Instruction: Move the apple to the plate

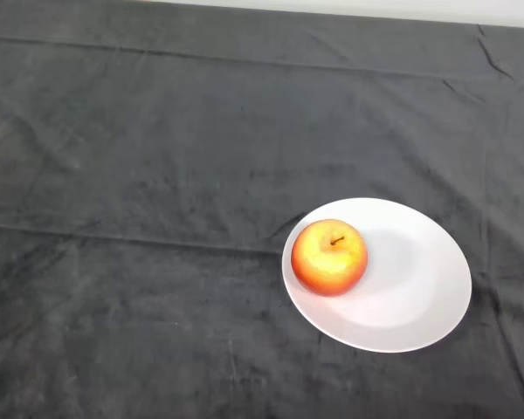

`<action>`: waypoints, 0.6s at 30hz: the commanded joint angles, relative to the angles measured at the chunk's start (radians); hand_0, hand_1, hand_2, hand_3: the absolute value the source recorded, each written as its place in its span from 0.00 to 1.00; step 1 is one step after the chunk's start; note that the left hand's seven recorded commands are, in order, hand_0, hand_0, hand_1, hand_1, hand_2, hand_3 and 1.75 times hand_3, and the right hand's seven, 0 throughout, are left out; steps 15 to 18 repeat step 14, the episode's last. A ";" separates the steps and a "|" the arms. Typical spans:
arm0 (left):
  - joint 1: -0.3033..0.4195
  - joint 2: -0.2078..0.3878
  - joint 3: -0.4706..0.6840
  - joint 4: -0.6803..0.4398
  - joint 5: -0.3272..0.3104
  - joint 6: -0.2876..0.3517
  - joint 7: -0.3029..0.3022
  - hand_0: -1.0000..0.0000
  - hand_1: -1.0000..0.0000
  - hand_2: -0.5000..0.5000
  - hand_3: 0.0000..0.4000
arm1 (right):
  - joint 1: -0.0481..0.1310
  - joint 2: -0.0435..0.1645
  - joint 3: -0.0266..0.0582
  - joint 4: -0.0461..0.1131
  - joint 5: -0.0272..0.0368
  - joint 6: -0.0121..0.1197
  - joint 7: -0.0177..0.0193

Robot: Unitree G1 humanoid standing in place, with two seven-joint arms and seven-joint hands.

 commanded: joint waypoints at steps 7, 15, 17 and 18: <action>-0.010 -0.003 0.050 -0.032 -0.017 0.014 -0.023 1.00 1.00 0.50 0.00 | 0.094 0.024 0.0340 0.061 -0.0257 0.027 0.0089; -0.011 -0.008 0.062 -0.034 -0.013 0.016 -0.034 1.00 1.00 0.50 0.00 | 0.094 0.024 0.0340 0.061 -0.0257 0.027 0.0089; -0.011 -0.008 0.062 -0.034 -0.013 0.016 -0.034 1.00 1.00 0.50 0.00 | 0.094 0.024 0.0340 0.061 -0.0257 0.027 0.0089; -0.011 -0.008 0.062 -0.034 -0.013 0.016 -0.034 1.00 1.00 0.50 0.00 | 0.094 0.024 0.0340 0.061 -0.0257 0.027 0.0089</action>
